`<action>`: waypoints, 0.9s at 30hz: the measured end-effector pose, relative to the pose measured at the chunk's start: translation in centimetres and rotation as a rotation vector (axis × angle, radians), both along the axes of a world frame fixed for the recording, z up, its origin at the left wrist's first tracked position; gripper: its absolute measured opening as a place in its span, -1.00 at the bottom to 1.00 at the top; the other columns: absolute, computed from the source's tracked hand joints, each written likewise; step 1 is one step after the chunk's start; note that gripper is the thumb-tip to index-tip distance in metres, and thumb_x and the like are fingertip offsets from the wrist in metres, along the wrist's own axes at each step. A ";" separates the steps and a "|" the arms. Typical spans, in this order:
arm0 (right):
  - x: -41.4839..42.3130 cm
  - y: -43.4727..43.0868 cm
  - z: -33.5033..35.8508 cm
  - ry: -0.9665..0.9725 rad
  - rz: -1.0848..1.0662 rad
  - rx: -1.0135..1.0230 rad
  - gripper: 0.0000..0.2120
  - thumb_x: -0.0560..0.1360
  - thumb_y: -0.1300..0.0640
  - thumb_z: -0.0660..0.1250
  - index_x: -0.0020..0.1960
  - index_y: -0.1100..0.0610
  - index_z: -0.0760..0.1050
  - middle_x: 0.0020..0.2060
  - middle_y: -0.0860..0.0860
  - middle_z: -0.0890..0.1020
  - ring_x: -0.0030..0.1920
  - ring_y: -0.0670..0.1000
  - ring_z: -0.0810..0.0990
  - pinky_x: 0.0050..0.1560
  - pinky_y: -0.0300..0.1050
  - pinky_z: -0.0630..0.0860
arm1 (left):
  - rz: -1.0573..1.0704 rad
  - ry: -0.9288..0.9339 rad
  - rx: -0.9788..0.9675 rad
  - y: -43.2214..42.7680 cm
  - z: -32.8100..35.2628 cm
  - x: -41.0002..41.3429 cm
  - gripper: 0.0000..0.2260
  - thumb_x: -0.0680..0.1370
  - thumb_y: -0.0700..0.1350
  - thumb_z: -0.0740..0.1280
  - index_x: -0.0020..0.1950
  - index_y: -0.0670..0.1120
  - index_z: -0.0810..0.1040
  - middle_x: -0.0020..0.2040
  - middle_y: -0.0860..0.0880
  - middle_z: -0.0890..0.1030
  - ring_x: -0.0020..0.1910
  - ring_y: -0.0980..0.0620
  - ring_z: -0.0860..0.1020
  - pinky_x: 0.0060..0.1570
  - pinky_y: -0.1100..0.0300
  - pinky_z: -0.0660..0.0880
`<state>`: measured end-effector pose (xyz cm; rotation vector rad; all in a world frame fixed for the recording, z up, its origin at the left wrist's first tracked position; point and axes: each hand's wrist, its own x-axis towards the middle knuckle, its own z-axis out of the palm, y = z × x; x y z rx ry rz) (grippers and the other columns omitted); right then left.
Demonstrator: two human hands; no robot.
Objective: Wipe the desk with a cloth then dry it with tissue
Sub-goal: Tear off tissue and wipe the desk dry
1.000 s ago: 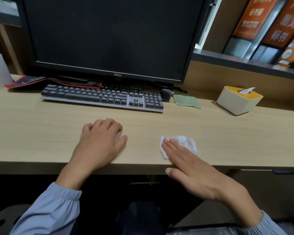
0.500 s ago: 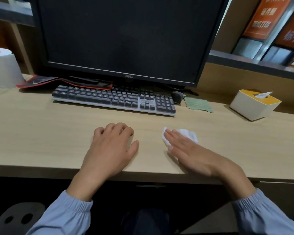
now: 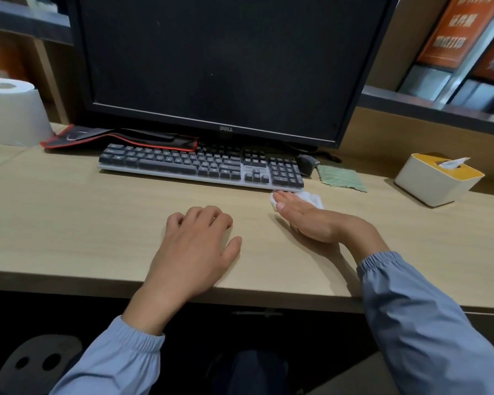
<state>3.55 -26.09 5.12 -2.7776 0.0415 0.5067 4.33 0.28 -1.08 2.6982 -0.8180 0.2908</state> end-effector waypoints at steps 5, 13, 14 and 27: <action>-1.0 1.1 -0.6 -0.049 0.004 -0.023 -0.35 0.72 -0.26 -0.14 0.70 -0.03 -0.22 0.66 -0.19 -0.23 0.62 -0.17 -0.29 0.51 -0.15 -0.25 | 0.007 0.005 -0.003 0.1 0.1 0.0 -0.61 0.67 0.25 0.06 0.37 0.12 0.45 0.35 0.14 0.45 0.36 0.04 0.38 0.36 -0.04 0.25; -7.9 3.9 -1.6 -0.062 0.097 -0.035 -0.27 0.65 -0.39 -0.13 0.68 -0.12 -0.29 0.60 -0.31 -0.34 0.53 -0.35 -0.41 0.57 -0.17 -0.30 | 0.011 0.018 -0.016 -0.1 0.3 0.0 -0.60 0.66 0.25 0.10 0.39 0.11 0.46 0.36 0.13 0.46 0.38 0.03 0.38 0.38 -0.06 0.24; -9.3 4.5 -1.6 -0.070 0.111 -0.039 -0.28 0.66 -0.38 -0.12 0.68 -0.12 -0.29 0.59 -0.32 -0.34 0.52 -0.37 -0.42 0.56 -0.20 -0.31 | 0.012 0.019 -0.012 0.0 0.4 0.0 -0.60 0.66 0.25 0.09 0.40 0.11 0.45 0.36 0.13 0.45 0.38 0.03 0.38 0.38 -0.06 0.24; -16.4 7.4 -2.5 -0.184 0.162 -0.101 -0.29 0.64 -0.40 -0.17 0.65 -0.16 -0.35 0.57 -0.37 -0.38 0.49 -0.38 -0.47 0.61 -0.19 -0.27 | 0.019 0.015 -0.012 -0.1 0.5 -0.3 -0.62 0.66 0.24 0.09 0.37 0.13 0.46 0.34 0.15 0.46 0.36 0.06 0.39 0.36 -0.02 0.25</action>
